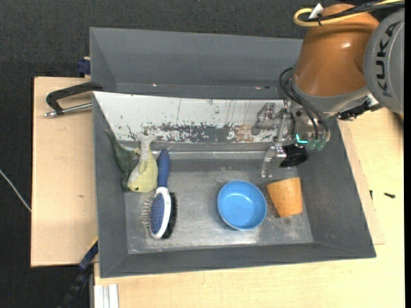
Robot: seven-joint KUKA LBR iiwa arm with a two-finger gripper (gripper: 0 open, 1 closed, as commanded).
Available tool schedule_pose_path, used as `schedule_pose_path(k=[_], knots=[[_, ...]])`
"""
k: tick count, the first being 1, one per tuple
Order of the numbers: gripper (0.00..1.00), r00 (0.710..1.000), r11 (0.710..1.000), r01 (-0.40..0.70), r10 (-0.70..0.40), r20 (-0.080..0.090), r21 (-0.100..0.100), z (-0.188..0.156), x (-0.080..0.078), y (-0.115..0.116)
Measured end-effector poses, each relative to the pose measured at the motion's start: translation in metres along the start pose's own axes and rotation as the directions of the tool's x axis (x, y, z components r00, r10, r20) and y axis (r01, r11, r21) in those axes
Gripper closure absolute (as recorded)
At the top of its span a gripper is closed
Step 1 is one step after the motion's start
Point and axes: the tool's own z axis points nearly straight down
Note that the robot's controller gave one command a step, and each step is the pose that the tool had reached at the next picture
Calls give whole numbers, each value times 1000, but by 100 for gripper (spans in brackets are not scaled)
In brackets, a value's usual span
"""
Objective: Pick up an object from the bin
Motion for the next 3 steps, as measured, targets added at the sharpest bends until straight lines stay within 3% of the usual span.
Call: schedule_pose_path(k=[1, 2, 3], knots=[[0, 996, 996, 89, -89, -1, 0, 145, 7, 15], [100, 996, 996, 88, -88, 7, 1, 139, 5, 15], [100, 985, 985, 170, -170, 22, 5, -46, 7, 0]])
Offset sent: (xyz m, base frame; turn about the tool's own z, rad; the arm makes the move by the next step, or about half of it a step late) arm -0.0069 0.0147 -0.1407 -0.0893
